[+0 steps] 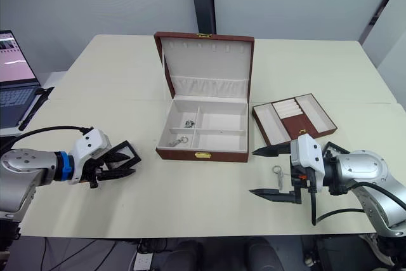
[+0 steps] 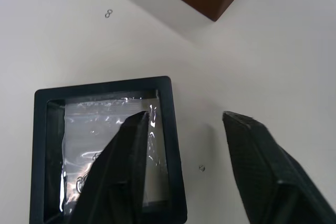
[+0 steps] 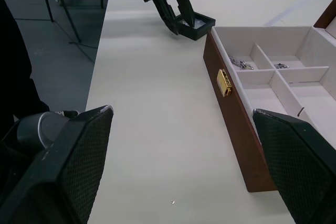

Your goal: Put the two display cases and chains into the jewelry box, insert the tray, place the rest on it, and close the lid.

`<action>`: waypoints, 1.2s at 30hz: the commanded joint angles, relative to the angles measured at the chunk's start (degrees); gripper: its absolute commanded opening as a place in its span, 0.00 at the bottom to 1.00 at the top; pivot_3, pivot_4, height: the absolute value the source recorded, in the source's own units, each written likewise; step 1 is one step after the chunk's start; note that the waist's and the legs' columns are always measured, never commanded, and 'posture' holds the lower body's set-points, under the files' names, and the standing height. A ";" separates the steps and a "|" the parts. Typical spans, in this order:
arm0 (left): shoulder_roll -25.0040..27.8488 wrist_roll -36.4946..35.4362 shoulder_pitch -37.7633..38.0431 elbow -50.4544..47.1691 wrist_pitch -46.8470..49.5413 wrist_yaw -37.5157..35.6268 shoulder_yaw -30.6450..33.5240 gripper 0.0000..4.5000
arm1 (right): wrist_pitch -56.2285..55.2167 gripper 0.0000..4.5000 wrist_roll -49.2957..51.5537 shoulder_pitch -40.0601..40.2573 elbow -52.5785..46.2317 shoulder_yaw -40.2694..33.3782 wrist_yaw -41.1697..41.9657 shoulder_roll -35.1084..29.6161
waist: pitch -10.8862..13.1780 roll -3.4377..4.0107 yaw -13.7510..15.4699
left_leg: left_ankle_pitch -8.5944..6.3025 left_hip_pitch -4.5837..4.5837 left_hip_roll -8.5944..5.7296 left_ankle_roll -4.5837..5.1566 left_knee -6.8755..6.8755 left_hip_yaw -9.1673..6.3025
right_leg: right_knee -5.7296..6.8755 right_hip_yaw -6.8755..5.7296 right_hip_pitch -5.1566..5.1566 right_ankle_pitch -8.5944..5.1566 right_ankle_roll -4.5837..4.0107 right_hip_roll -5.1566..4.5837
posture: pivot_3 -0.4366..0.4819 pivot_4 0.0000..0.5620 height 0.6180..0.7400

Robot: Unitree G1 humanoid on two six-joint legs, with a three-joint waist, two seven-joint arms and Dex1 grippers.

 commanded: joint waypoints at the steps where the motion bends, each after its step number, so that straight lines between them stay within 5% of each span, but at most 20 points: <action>1: 1.19 0.44 -0.23 -1.44 0.52 0.15 0.01 0.24 | -0.46 1.00 0.17 -0.10 -1.98 -1.34 -0.51 0.02 | 0.00 0.00 0.01 | 0.00 0.00 0.00 0.00 0.00 0.00 | 0.00 0.00 0.00 0.00 0.00 0.00 | 0.48 0.27 1.00; 5: 1.31 0.94 -0.31 -0.34 0.02 0.11 -0.19 0.01 | -0.40 1.00 0.33 -0.13 -2.08 -1.38 -0.83 -0.04 | 0.00 0.00 0.02 | 0.00 -0.01 -0.01 0.00 0.00 0.00 | 0.00 0.00 0.00 0.00 0.00 0.00 | 0.48 0.27 1.00; 22: 8.53 -6.07 -2.79 -3.30 -1.14 -7.93 8.32 0.01 | 1.87 1.00 1.17 0.81 -3.21 -2.41 -4.81 0.33 | 0.01 -0.01 0.00 | 0.00 0.00 -0.02 0.00 0.00 0.02 | 0.00 0.00 0.00 0.00 0.00 0.00 | 0.48 0.27 1.00; 28: 5.99 -6.23 -15.64 -4.14 -1.34 -10.46 0.84 0.01 | 2.98 1.00 1.30 0.41 -3.94 -2.35 -6.83 0.45 | 0.03 -0.05 0.40 | 0.00 -0.06 -0.07 0.00 0.07 -0.02 | -0.01 -0.03 0.04 0.00 0.01 0.19 | 0.48 0.27 1.00; 36: -5.28 0.00 -33.91 -0.31 -3.06 -10.83 -13.34 0.01 | 3.86 1.00 -0.92 -0.62 -5.61 -2.35 -12.35 2.20 | 0.03 -0.06 0.17 | 0.01 -0.08 -0.10 -0.01 0.11 0.01 | 0.01 0.01 0.01 0.00 0.01 0.39 | 0.48 0.27 1.00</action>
